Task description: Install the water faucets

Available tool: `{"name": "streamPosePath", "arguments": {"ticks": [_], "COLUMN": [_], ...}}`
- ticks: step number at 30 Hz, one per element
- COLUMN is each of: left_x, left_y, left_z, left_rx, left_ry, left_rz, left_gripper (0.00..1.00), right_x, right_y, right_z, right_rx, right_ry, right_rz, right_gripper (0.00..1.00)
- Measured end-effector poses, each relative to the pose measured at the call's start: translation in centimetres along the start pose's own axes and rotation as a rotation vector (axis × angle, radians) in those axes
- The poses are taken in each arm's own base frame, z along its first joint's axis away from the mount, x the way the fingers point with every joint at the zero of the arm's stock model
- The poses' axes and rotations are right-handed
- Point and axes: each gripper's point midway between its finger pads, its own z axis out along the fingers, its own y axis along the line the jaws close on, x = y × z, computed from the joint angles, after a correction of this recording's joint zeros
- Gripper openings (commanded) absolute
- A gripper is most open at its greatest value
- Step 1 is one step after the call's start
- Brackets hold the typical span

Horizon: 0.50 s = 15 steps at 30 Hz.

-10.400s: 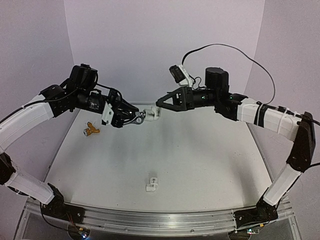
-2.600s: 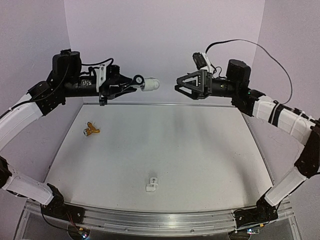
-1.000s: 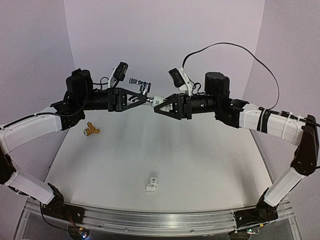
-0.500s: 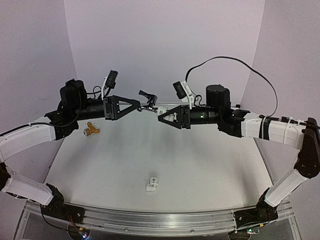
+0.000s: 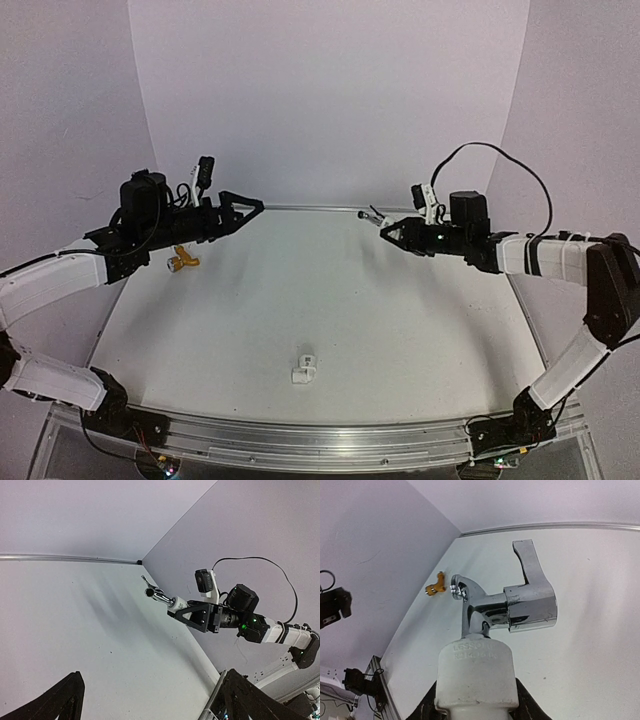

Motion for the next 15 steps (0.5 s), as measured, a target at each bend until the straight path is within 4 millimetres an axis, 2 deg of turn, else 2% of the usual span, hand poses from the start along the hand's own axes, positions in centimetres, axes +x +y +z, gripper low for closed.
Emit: {"name": "streamPosePath", "arguments": {"ticks": [4, 11, 15], "left_x": [0.7, 2.1, 2.3], "left_y": [0.7, 1.6, 1.5], "left_z": [0.6, 1.5, 1.6], "left_rx": [-0.011, -0.013, -0.004], "left_ry": [0.023, 0.079, 0.088], "left_rz": [-0.027, -0.061, -0.075], "left_gripper": [1.00, 1.00, 1.00], "right_x": [0.2, 2.5, 3.3], "right_y": [-5.4, -14.3, -17.6], "right_z": [0.1, 1.3, 2.2], "right_rx": [0.095, 0.250, 0.331], "right_ry": [0.003, 0.053, 0.080], "right_rz": [0.067, 0.160, 0.142], "right_gripper": [0.00, 0.00, 0.00]}}
